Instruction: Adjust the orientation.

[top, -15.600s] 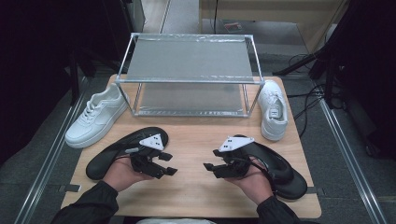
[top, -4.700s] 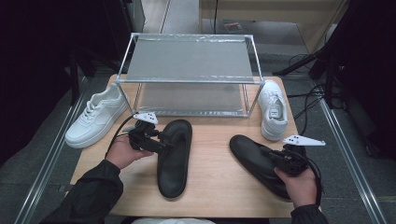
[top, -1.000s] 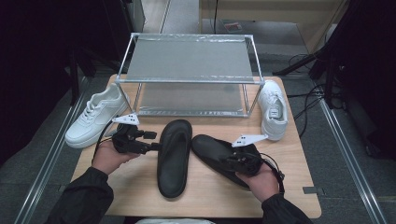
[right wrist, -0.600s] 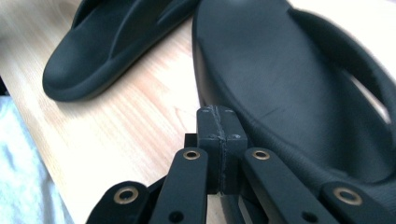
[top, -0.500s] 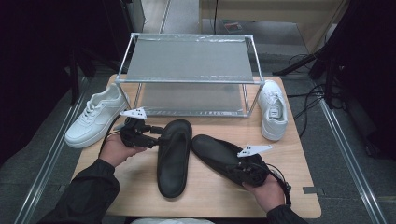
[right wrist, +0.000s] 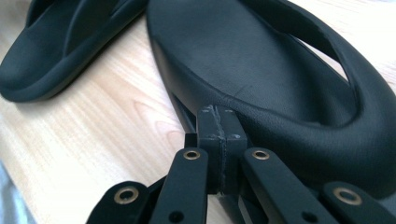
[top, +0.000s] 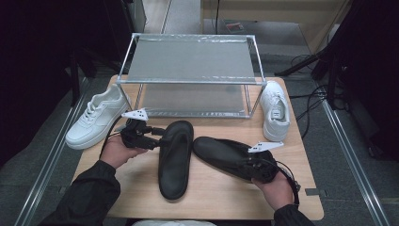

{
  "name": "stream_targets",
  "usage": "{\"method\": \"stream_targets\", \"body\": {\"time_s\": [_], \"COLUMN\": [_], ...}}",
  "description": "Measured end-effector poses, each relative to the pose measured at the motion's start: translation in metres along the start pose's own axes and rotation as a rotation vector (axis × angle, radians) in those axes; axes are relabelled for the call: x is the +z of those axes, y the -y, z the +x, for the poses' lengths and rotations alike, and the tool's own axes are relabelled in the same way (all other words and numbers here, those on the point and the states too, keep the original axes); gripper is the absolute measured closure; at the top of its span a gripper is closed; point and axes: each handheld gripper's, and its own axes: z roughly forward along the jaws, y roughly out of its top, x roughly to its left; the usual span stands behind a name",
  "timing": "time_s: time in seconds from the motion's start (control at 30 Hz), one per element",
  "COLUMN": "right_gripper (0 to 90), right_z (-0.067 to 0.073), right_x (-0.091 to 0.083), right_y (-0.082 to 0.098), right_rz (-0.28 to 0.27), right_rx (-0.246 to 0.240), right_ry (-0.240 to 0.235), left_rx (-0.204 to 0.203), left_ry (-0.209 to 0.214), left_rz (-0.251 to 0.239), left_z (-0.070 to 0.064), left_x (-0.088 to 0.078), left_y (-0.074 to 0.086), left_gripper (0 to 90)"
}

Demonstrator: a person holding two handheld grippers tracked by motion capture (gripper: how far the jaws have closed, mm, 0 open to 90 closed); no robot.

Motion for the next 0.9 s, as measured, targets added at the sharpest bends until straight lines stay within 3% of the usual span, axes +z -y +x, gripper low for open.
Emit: {"method": "stream_targets", "body": {"time_s": [0.27,0.47,0.53,0.9], "right_gripper": [90.0,90.0,90.0,90.0], "right_z": [-0.011,-0.011,-0.006,0.014], "right_x": [0.001,0.001,0.002,0.028], "right_y": [-0.005,-0.006,-0.011,-0.034], "right_rz": [-0.018,-0.025,-0.057,-0.065], "right_rx": [0.026,0.038,0.041,-0.001], "right_ry": [0.049,0.048,0.031,-0.010], "left_rx": [-0.002,-0.003,-0.005,-0.010], "left_ry": [0.003,0.001,-0.001,-0.016], "left_rz": [0.004,0.009,0.008,0.013], "left_z": [0.000,0.000,0.000,-0.006], "left_x": [0.000,0.000,0.000,-0.009], "left_y": [0.000,0.001,0.001,0.012], "left_gripper": [36.9,36.9,36.9,36.8]}}
